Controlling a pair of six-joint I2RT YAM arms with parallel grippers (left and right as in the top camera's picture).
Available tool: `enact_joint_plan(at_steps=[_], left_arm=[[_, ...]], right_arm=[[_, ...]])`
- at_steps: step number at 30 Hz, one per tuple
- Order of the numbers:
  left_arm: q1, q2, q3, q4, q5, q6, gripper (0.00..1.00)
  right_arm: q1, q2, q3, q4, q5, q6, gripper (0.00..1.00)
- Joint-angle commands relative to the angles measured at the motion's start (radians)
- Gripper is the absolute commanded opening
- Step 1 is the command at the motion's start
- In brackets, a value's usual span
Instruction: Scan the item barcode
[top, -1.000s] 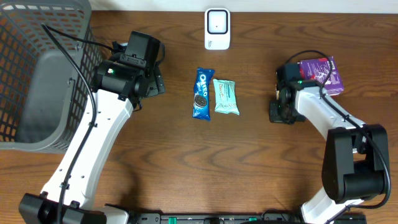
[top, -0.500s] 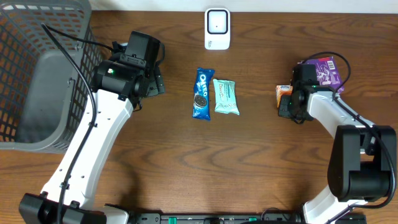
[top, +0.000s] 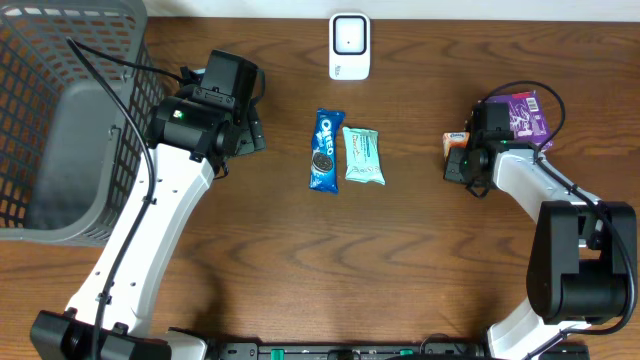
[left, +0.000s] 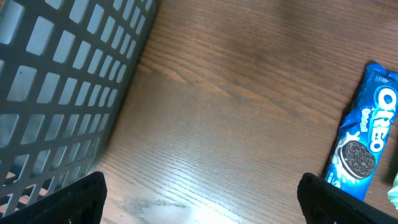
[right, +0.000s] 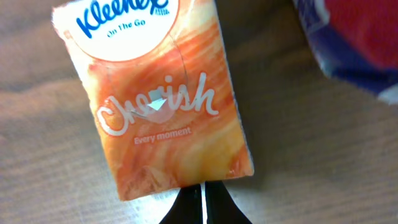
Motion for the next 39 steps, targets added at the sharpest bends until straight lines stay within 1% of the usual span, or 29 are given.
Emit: enact_joint_plan(at_steps=[1, 8, 11, 23, 25, 30, 33, 35, 36, 37, 38, 39], left_arm=[[0.002, 0.002, 0.002, -0.003, -0.006, -0.009, 0.98], [0.002, 0.002, 0.002, -0.003, -0.006, -0.009, 0.98], [0.002, 0.002, 0.002, -0.003, -0.007, -0.009, 0.98], [0.002, 0.002, 0.002, -0.003, -0.006, -0.009, 0.98], [0.002, 0.002, 0.002, -0.003, -0.007, -0.009, 0.98], [0.002, 0.002, 0.002, -0.003, -0.006, -0.009, 0.98], [0.002, 0.002, 0.002, -0.003, -0.006, -0.009, 0.98], [0.002, 0.002, 0.002, -0.003, -0.006, -0.009, 0.98], [0.002, 0.002, 0.002, -0.003, -0.006, -0.009, 0.98], [0.002, 0.002, 0.002, -0.003, -0.006, -0.009, 0.98], [0.002, 0.002, 0.002, -0.003, -0.006, -0.009, 0.98], [0.002, 0.002, 0.002, -0.003, -0.007, -0.009, 0.98]], right_arm=[[0.0, 0.002, -0.008, 0.019, -0.005, 0.018, 0.01], [0.0, 0.055, -0.008, 0.109, -0.012, 0.021, 0.01], [0.0, 0.076, -0.008, 0.161, -0.016, 0.061, 0.01], [-0.001, 0.079, -0.004, 0.303, -0.014, 0.069, 0.02], [-0.002, 0.078, 0.009, 0.295, -0.016, 0.069, 0.01], [0.0, 0.063, 0.068, 0.187, -0.036, 0.069, 0.01], [0.0, 0.03, 0.09, 0.138, -0.129, 0.058, 0.03], [0.0, 0.002, 0.092, 0.124, -0.228, 0.058, 0.04], [0.0, -0.014, 0.092, 0.124, -0.293, 0.058, 0.06], [0.0, -0.024, 0.092, 0.125, -0.348, 0.058, 0.12], [0.0, -0.034, 0.092, 0.126, -0.405, 0.058, 0.23], [0.0, -0.04, 0.092, 0.128, -0.46, 0.058, 0.4]])
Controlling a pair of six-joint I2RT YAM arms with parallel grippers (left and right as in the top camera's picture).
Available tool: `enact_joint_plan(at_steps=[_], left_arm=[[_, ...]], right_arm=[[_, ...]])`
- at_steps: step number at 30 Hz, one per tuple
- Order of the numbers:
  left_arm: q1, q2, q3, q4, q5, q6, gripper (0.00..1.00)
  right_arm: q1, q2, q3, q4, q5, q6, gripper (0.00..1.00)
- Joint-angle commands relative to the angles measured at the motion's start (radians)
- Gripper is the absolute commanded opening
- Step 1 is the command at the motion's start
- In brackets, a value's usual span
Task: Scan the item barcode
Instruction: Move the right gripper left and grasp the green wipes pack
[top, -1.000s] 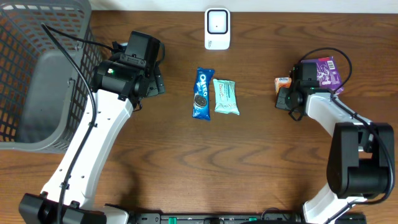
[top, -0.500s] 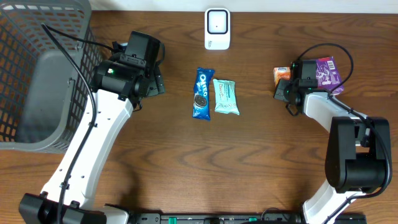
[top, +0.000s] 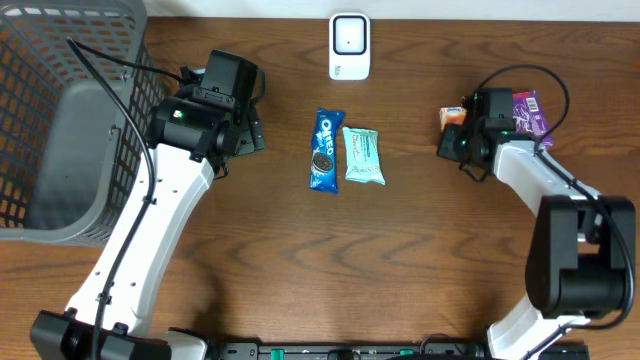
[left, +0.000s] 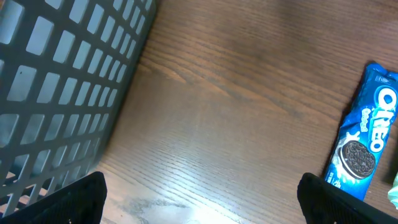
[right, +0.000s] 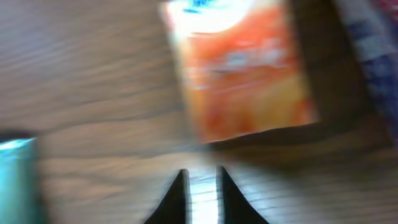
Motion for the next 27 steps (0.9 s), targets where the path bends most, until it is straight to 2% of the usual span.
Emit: enact_joint_plan(at_steps=[1, 2, 3, 9, 19, 23, 27], left_arm=[[0.002, 0.002, 0.002, -0.003, -0.006, -0.009, 0.98], [0.002, 0.002, 0.002, -0.003, -0.006, -0.009, 0.98], [0.002, 0.002, 0.002, -0.003, -0.006, -0.009, 0.98], [0.002, 0.002, 0.002, -0.003, -0.006, -0.009, 0.98], [0.002, 0.002, 0.002, -0.003, -0.006, -0.009, 0.98], [0.002, 0.002, 0.002, -0.003, -0.007, -0.009, 0.98], [0.002, 0.002, 0.002, -0.003, -0.006, -0.009, 0.98]], right_arm=[[0.001, -0.053, 0.024, 0.008, -0.272, 0.001, 0.53], [0.001, -0.052, 0.024, 0.011, -0.312, 0.001, 0.62], [0.004, -0.05, 0.023, 0.011, -0.354, 0.001, 0.65], [0.071, -0.049, 0.021, -0.027, -0.316, 0.001, 0.65], [0.192, -0.048, 0.01, 0.01, -0.228, 0.011, 0.61], [0.221, -0.048, 0.008, 0.008, -0.135, 0.06, 0.64], [0.237, -0.048, 0.008, 0.008, -0.13, 0.073, 0.64]])
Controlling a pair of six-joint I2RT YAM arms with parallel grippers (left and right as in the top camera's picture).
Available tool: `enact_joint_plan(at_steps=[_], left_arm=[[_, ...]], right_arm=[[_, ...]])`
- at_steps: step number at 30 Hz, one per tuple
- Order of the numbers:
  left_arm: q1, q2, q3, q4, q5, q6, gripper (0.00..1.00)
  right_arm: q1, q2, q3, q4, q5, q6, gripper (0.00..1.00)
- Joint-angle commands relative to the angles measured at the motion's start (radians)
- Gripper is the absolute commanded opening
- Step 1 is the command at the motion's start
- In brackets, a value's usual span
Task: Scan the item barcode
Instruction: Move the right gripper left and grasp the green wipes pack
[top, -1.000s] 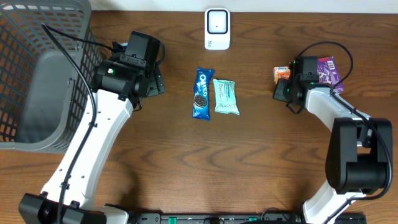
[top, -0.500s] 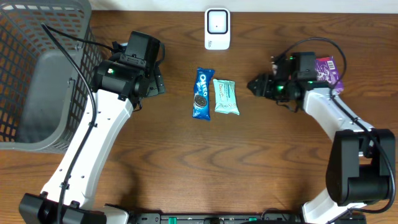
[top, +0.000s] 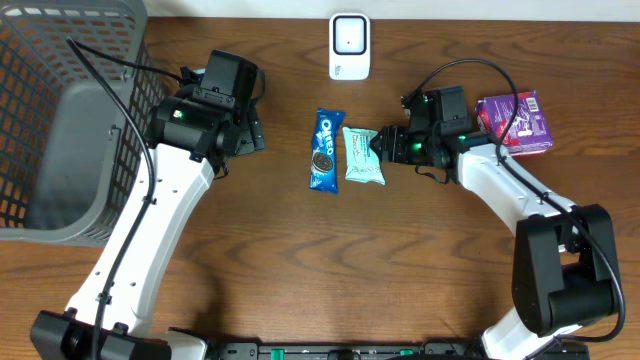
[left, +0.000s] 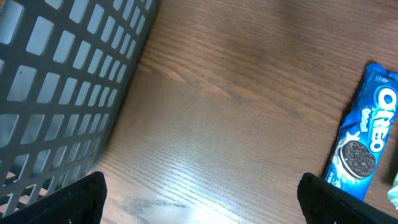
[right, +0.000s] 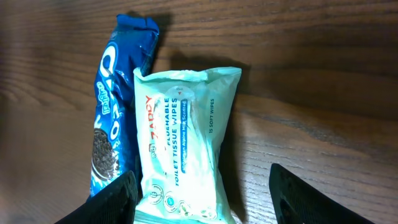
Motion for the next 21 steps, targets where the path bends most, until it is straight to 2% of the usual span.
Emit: enact_joint_plan(at_steps=[1, 11, 21], left_arm=[[0.002, 0.002, 0.002, -0.003, -0.006, -0.009, 0.98], [0.002, 0.002, 0.002, -0.003, -0.006, -0.009, 0.98], [0.002, 0.002, 0.002, -0.003, -0.006, -0.009, 0.98]], right_arm=[[0.018, -0.013, -0.002, 0.0, 0.039, 0.029, 0.64], [0.072, -0.007, -0.021, 0.008, 0.127, 0.064, 0.66], [0.074, 0.124, -0.021, 0.072, 0.008, 0.073, 0.6]])
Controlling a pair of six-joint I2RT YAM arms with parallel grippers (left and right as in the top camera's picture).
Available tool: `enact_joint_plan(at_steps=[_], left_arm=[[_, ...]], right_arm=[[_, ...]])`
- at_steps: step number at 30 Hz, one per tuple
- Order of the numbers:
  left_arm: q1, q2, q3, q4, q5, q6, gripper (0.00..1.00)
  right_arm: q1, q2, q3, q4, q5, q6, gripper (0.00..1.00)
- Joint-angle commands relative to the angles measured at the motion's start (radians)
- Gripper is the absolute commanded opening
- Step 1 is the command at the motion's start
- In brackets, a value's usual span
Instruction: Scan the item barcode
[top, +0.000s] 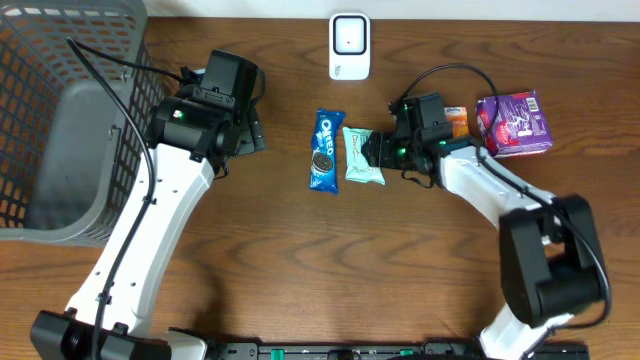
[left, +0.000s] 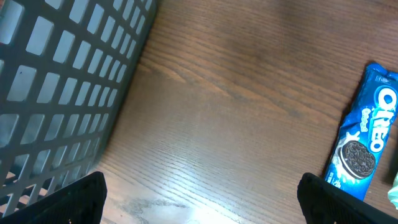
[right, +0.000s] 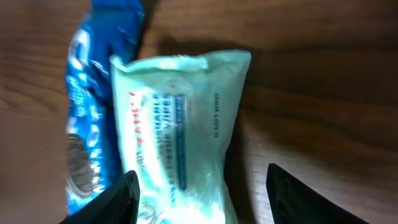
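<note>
A pale green wipes pack (top: 362, 156) lies mid-table beside a blue Oreo pack (top: 325, 149). My right gripper (top: 378, 152) is open over the right end of the wipes pack (right: 180, 134), one finger on each side of it. The Oreo pack (right: 93, 118) shows at the left of the right wrist view. A white barcode scanner (top: 349, 45) stands at the table's far edge. Beside the basket, my left gripper (left: 199, 208) hangs open over bare wood, the Oreo pack (left: 367, 140) to its right.
A grey wire basket (top: 60, 110) fills the far left. An orange tissue pack (top: 457, 120) and a purple box (top: 512, 122) lie at the right, behind my right arm.
My right gripper has moved a little left and lower, closer over the wipes pack, still open. The left arm has not moved.
My right gripper was shut at the orange tissue pack on the right. Then the pack lay farther back beside the purple box and the gripper was apart from it. Later the gripper stood open near the wipes pack, and now straddles its end.
</note>
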Motion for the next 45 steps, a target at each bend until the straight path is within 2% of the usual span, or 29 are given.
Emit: enact_joint_plan(at_steps=[1, 5, 8, 10, 18, 20, 26, 30, 34, 40, 45], left_arm=[[0.002, 0.002, 0.002, -0.003, -0.006, -0.009, 0.98], [0.002, 0.002, 0.002, -0.003, -0.006, -0.009, 0.98], [0.002, 0.002, 0.002, -0.003, -0.006, -0.009, 0.98], [0.002, 0.002, 0.002, -0.003, -0.006, -0.009, 0.98], [0.002, 0.002, 0.002, -0.003, -0.006, -0.009, 0.98], [0.002, 0.002, 0.002, -0.003, -0.006, -0.009, 0.98], [0.002, 0.002, 0.002, -0.003, -0.006, -0.009, 0.98], [0.002, 0.002, 0.002, -0.003, -0.006, -0.009, 0.98], [0.002, 0.002, 0.002, -0.003, -0.006, -0.009, 0.98], [0.002, 0.002, 0.002, -0.003, -0.006, -0.009, 0.98], [0.002, 0.002, 0.002, -0.003, -0.006, -0.009, 0.98]], right_arm=[[0.007, 0.066, -0.01, 0.023, -0.066, 0.016, 0.58], [0.004, 0.099, -0.01, 0.027, -0.08, 0.016, 0.45], [0.001, 0.102, -0.01, 0.027, -0.079, 0.014, 0.15], [0.001, 0.101, -0.01, 0.032, -0.08, 0.011, 0.01], [-0.029, 0.024, 0.016, 0.022, -0.036, -0.08, 0.01], [-0.03, -0.029, 0.028, -0.024, 0.088, -0.084, 0.02], [0.016, -0.183, 0.04, -0.17, 0.64, -0.138, 0.02], [0.07, -0.169, 0.032, -0.202, 0.917, -0.237, 0.01], [0.113, -0.082, 0.025, -0.184, 1.103, -0.272, 0.01], [0.158, 0.058, 0.025, -0.149, 1.241, -0.364, 0.03], [0.258, 0.071, 0.026, -0.133, 1.196, -0.353, 0.1]])
